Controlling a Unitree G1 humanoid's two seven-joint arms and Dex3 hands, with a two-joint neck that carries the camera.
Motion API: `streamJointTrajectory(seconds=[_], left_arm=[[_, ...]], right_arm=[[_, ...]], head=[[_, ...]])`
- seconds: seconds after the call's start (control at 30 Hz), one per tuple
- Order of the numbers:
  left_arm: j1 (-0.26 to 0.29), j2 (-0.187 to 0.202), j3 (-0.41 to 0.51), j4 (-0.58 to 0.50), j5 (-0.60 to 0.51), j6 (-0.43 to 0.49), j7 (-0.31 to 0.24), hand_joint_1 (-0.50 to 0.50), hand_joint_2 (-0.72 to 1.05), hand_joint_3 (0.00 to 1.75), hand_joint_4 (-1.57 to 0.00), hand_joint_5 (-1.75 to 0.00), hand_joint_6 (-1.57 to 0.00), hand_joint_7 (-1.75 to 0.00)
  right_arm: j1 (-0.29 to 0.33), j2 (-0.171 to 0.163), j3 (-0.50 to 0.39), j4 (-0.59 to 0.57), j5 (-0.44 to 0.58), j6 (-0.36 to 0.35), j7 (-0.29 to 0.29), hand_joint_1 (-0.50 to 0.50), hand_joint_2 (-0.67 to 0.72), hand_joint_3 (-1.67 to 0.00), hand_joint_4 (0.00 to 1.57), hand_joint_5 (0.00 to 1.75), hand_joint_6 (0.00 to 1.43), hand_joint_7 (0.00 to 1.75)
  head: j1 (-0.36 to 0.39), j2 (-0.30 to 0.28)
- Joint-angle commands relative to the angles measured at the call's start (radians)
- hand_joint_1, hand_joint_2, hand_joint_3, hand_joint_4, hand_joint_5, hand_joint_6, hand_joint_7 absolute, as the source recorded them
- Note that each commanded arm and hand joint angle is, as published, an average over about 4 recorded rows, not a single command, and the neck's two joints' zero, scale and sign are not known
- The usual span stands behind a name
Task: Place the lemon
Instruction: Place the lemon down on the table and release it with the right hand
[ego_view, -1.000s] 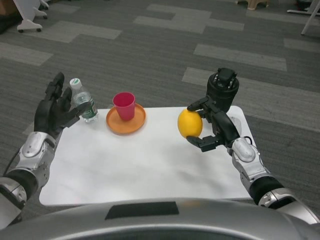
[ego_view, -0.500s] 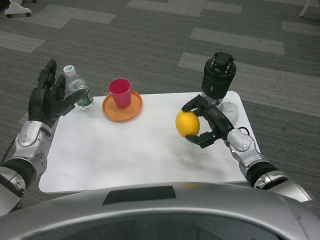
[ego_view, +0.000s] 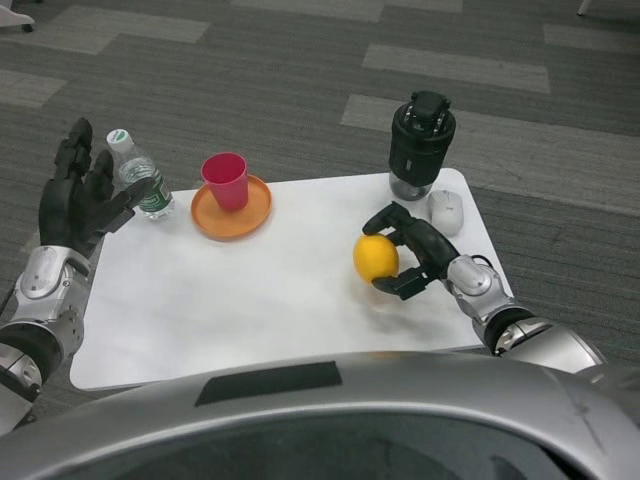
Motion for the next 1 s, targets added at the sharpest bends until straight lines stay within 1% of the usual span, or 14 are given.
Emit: streamJointTrajectory(seconds=[0.03,0.1,0.13,0.23,0.27,0.37,0.43,0.47,0.57,0.7,0.77,0.83,0.9,1.0], left_arm=[[0.002,0.011,0.006,0.002,0.005,0.002,-0.005,0.50,0.78,0.09,0.00,0.00,0.00,0.00],[0.002,0.011,0.007,0.002,0.005,0.002,-0.005,0.50,0.78,0.09,0.00,0.00,0.00,0.00],[0.002,0.011,0.007,0.002,0.005,0.002,-0.005,0.50,0.78,0.09,0.00,0.00,0.00,0.00],[0.002,0.011,0.007,0.002,0.005,0.001,-0.005,0.50,0.78,0.07,0.00,0.00,0.00,0.00],[0.002,0.011,0.007,0.002,0.005,0.001,-0.005,0.50,0.78,0.07,0.00,0.00,0.00,0.00],[0.002,0.011,0.007,0.002,0.004,0.000,-0.005,0.50,0.78,0.09,0.00,0.00,0.00,0.00],[0.002,0.011,0.008,0.002,0.003,0.000,-0.005,0.50,0.78,0.07,0.00,0.00,0.00,0.00],[0.002,0.011,0.009,0.002,0.003,0.000,-0.005,0.50,0.78,0.07,0.00,0.00,0.00,0.00],[0.002,0.011,0.012,0.002,0.004,0.000,-0.005,0.50,0.78,0.09,0.00,0.00,0.00,0.00],[0.002,0.013,0.012,0.002,0.004,0.000,-0.005,0.50,0.78,0.02,0.00,0.00,0.00,0.00],[0.002,0.014,0.012,0.001,0.005,0.000,-0.005,0.50,0.74,0.02,0.00,0.00,0.00,0.00],[0.002,0.014,0.013,0.000,0.005,0.000,-0.005,0.50,0.74,0.04,0.00,0.00,0.00,0.00],[0.002,0.015,0.014,0.000,0.005,0.000,-0.005,0.50,0.78,0.09,0.00,0.00,0.00,0.00],[0.002,0.016,0.014,0.000,0.004,0.000,-0.005,0.50,0.78,0.09,0.00,0.00,0.00,0.00]], right_arm=[[-0.032,0.003,-0.001,0.021,0.005,0.022,-0.002,0.08,-0.57,-1.11,0.18,1.75,0.16,1.40],[-0.035,0.004,0.001,0.024,0.005,0.039,0.000,0.08,-0.56,-1.11,0.15,1.75,0.14,1.40],[-0.035,0.004,0.002,0.026,0.006,0.048,0.002,0.09,-0.56,-1.11,0.12,1.75,0.11,1.36],[-0.036,0.004,0.002,0.027,0.007,0.071,0.012,0.12,-0.54,-1.11,0.04,1.67,0.01,1.19],[-0.036,0.004,0.002,0.028,0.008,0.080,0.018,0.12,-0.54,-1.11,0.02,1.65,0.00,1.13],[-0.037,0.004,0.002,0.031,0.009,0.104,0.034,0.09,-0.54,-1.11,0.00,1.58,0.00,0.96],[-0.039,0.003,0.002,0.037,0.009,0.116,0.044,0.07,-0.54,-1.09,0.00,1.55,0.00,0.86],[-0.040,0.002,0.002,0.041,0.009,0.119,0.047,0.05,-0.53,-1.05,0.00,1.55,0.00,0.79],[-0.041,-0.003,0.002,0.055,0.014,0.122,0.060,-0.02,-0.43,-0.89,0.00,1.48,0.00,0.65],[-0.041,-0.007,0.002,0.064,0.018,0.122,0.067,-0.08,-0.40,-0.77,0.00,1.33,0.00,0.58],[-0.043,-0.009,0.002,0.069,0.019,0.123,0.072,-0.14,-0.34,-0.69,0.00,1.28,0.00,0.52],[-0.043,-0.010,0.002,0.070,0.019,0.123,0.075,-0.20,-0.29,-0.63,0.00,1.21,0.00,0.49],[-0.044,-0.010,0.002,0.071,0.020,0.124,0.077,-0.24,-0.29,-0.63,0.00,1.16,0.00,0.49],[-0.044,-0.011,0.001,0.072,0.022,0.124,0.079,-0.28,-0.24,-0.58,0.00,1.16,0.00,0.44]], head=[[-0.007,0.000],[-0.007,0.000],[-0.007,0.000],[-0.009,-0.001],[-0.010,-0.001],[-0.010,-0.001],[-0.011,0.000],[-0.011,0.000],[-0.011,0.000],[-0.009,0.001],[-0.009,0.002],[-0.009,0.002],[-0.009,0.003],[-0.009,0.004]])
